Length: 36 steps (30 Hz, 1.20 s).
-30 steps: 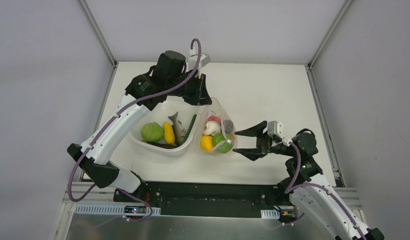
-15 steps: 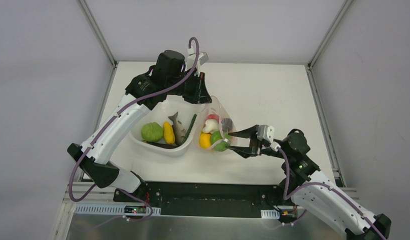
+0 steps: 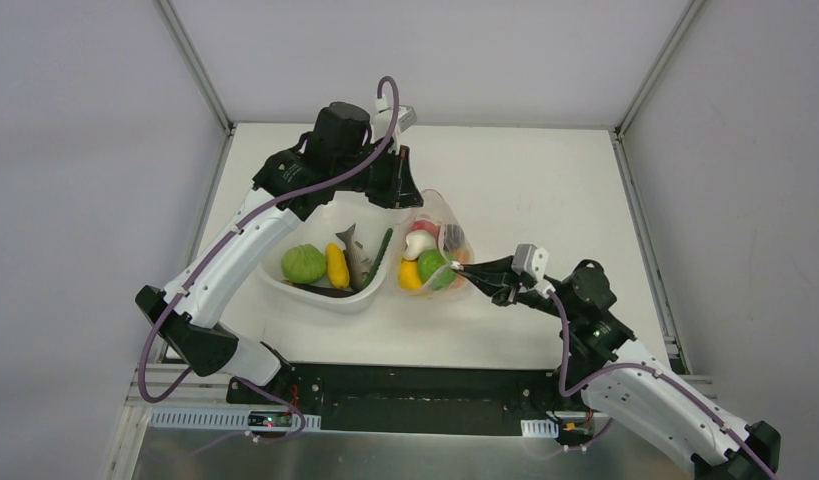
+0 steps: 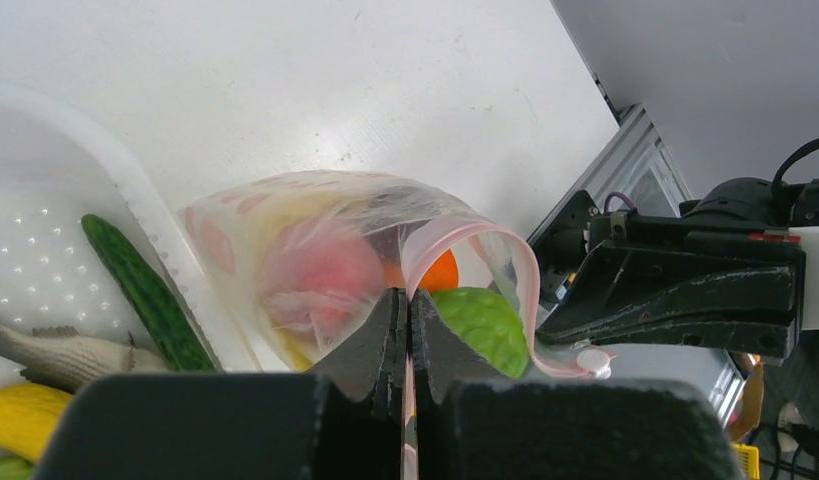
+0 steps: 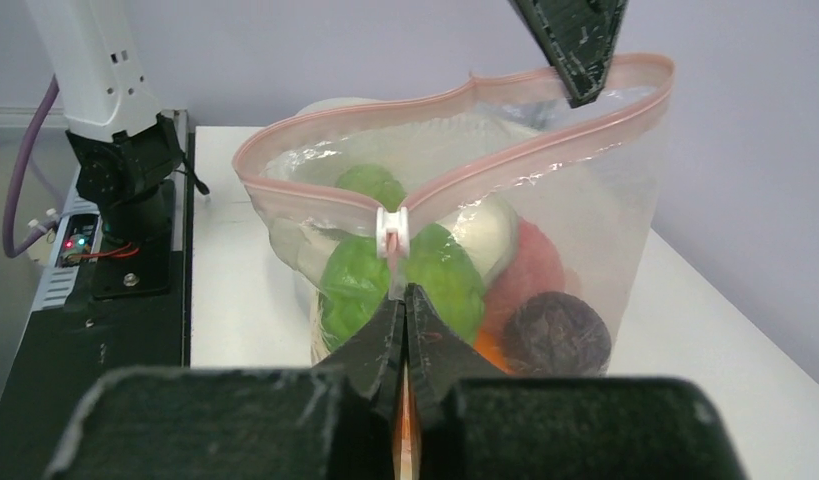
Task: Place the food in the zip-top bag and seal the zipper
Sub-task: Adjust the zipper food storage bag at the center of the board.
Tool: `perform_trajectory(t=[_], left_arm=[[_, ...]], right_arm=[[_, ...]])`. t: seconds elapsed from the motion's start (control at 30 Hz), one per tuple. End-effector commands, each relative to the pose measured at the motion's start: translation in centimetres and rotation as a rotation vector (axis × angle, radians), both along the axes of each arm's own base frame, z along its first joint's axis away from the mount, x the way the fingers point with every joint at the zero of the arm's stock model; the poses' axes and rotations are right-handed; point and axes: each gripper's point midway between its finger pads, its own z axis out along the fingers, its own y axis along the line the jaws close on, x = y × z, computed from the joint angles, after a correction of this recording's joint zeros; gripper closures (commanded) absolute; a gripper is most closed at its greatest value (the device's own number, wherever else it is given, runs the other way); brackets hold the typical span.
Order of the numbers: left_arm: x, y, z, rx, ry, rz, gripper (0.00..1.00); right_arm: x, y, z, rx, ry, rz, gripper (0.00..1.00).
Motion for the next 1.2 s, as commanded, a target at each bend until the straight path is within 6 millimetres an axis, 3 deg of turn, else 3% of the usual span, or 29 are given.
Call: perform_trajectory(t=[0.0,0.2,0.27,0.4,0.5,0.8,0.93,0.97,1.07,1.17], left_arm=[[0.4,1.1,1.0,-0.013,-0.045,0.03,1.0],[-0.3,4.0,0.2,0.092,-0.066,0.037,1.0],[-0.6,5.3,-0.5,0.162,-0.071,0.043,0.88],[-1.0,6.6,-1.5,0.236,-0.069,0.044,0.48],[-1.9,6.2,-1.6,0.215,-0.054,0.0,0.33],[-5.4,7.3,-1.3,0.209,-0.23,-0.216,0.19],[-5.5,8.0,-1.3,0.224,-0.452,-0.294,0.2],[-5.5,8.2,-2.1,0.228,-0.507,-0.307,0.19],[-4.6,8.4,-2.1,0.211,-0.659,-0.267,0.17],[-5.3,7.7,-3.5,0.213,-0.782,-0.392,0.17]], right_arm=[[0.8,-1.3,3.0,0.112,-0.035,-0.097,1.0],[1.7,-2.8,5.0,0.175,0.037,-0.2,1.0],[2.3,-3.2,5.1,0.173,0.068,-0.241,1.0],[2.6,-3.4,5.4,0.181,0.09,-0.26,1.0],[2.9,-3.2,5.5,0.18,0.119,-0.263,1.0],[4.4,-3.4,4.3,0.139,0.159,-0.331,1.0],[4.2,-3.0,4.0,0.12,0.164,-0.299,1.0],[4.0,-2.7,3.8,0.111,0.166,-0.28,1.0],[3.9,-2.2,3.7,0.092,0.186,-0.256,1.0],[4.1,-2.0,3.5,0.077,0.201,-0.251,1.0]])
